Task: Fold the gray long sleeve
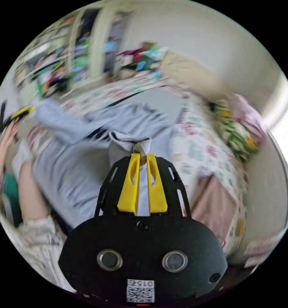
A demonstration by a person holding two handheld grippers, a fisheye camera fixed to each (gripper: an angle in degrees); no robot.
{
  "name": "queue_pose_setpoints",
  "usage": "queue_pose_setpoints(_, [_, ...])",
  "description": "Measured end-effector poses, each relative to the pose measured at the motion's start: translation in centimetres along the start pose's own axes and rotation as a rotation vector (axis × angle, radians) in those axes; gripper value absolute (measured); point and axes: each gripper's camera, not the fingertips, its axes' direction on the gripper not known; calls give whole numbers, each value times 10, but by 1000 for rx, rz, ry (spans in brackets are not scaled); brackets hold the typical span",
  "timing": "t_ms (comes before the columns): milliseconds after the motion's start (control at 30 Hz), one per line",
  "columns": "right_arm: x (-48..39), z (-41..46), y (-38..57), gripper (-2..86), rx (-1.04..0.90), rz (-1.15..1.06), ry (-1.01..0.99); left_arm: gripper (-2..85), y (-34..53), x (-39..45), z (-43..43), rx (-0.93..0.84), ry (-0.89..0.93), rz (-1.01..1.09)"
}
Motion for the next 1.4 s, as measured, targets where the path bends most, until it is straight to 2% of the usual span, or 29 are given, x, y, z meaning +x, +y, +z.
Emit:
queue_pose_setpoints(33, [41, -16, -8, 48, 47, 114, 62, 41, -11, -15, -5, 33, -78, -38])
queue_pose_setpoints(100, [179, -68, -6, 65, 87, 540, 200, 66, -34, -54, -26, 145, -372, -200])
queue_pose_setpoints(167, [227, -101, 21, 82, 112, 651, 140, 80, -29, -61, -36, 187, -345, -248])
queue_pose_setpoints(233, [235, -123, 57, 84, 180, 617, 23, 81, -6, -54, -36, 206, -223, -245])
queue_pose_setpoints(333, [224, -114, 115, 87, 59, 606, -206, 79, 51, -29, -3, 94, 5, -214])
queue_pose_setpoints(400, [201, -94, 151, 91, -59, 595, -424, 81, 95, -8, 35, -99, 151, -208])
queue_pose_setpoints(500, [161, -78, 171, 108, -217, 558, -624, 91, 135, 17, 69, -278, 253, -199])
queue_pose_setpoints(700, [108, -103, 154, 136, -364, 405, -632, 112, 164, 30, 108, -450, 333, -221])
queue_pose_setpoints(833, [104, -114, 146, 134, -428, 422, -631, 114, 160, 36, 131, -512, 342, -186])
queue_pose_setpoints(1000, [112, -140, 123, 107, -472, 425, -582, 103, 160, 44, 186, -700, 367, -133])
queue_pose_setpoints(1233, [127, -171, 104, 76, -486, 455, -558, 79, 162, 25, 212, -696, 462, -196])
queue_pose_setpoints(1400, [155, -182, 96, 104, -470, 556, -687, 132, 163, 8, 235, -697, 535, -250])
